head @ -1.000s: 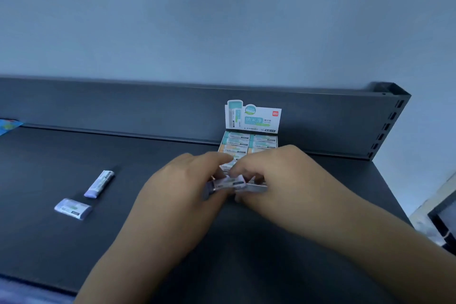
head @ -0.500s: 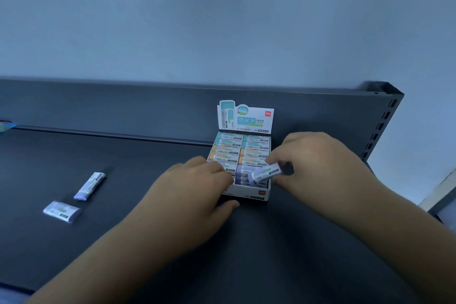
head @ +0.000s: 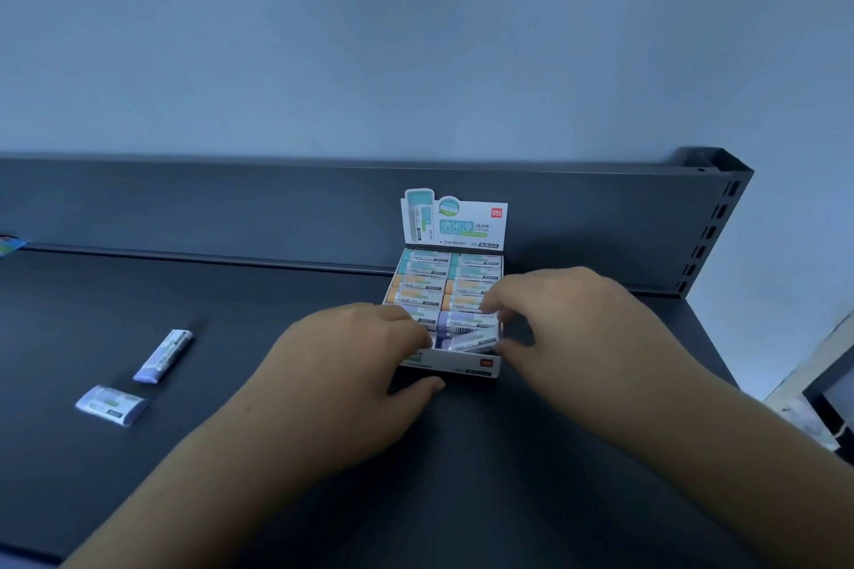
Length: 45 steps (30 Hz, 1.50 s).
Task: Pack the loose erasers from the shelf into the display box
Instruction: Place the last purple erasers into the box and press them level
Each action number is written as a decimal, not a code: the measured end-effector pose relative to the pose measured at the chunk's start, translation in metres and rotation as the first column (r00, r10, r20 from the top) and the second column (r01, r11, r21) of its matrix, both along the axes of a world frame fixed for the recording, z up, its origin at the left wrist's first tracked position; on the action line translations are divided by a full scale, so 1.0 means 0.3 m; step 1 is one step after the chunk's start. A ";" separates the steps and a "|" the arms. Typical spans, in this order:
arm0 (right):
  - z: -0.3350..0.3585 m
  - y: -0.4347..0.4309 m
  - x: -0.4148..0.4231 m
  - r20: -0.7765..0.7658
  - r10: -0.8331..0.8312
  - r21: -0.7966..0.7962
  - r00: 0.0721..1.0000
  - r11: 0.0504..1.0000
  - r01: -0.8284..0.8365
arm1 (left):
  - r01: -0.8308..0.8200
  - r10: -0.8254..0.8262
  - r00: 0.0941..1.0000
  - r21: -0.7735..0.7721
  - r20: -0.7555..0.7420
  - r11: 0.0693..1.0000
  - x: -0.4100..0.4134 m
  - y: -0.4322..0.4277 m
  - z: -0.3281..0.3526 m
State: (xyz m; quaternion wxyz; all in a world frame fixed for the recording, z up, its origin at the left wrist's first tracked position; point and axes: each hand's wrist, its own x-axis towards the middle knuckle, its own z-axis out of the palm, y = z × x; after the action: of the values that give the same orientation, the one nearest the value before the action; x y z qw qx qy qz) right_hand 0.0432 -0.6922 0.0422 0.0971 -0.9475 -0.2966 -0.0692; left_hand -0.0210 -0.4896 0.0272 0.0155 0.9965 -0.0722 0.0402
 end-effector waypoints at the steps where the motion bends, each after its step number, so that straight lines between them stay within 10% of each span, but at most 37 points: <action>1: -0.003 0.000 0.000 -0.012 -0.013 0.009 1.000 1.000 0.013 | 0.004 -0.004 1.000 0.008 -0.009 1.000 -0.002 0.000 0.006; 24: 0.032 -0.031 -0.092 -0.231 -0.007 -0.240 0.973 0.969 -0.050 | 0.013 -0.013 1.000 0.046 -0.002 0.999 -0.021 -0.066 -0.007; 37: -0.006 0.046 -0.149 -0.079 -0.082 0.385 0.994 0.917 0.106 | -0.028 0.065 0.986 -0.227 0.157 0.973 -0.066 0.012 -0.005; 45: -0.093 0.144 -0.222 -0.058 -0.070 0.475 0.996 0.875 0.089 | -0.040 0.089 0.983 -0.282 0.161 0.958 -0.113 0.095 -0.032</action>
State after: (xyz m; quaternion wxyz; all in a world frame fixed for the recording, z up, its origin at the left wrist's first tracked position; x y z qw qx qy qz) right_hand -0.0236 -0.6492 0.0143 0.3302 -0.9070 -0.2294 -0.1255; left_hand -0.0548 -0.4610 0.0177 0.1476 0.9790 -0.0344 0.1362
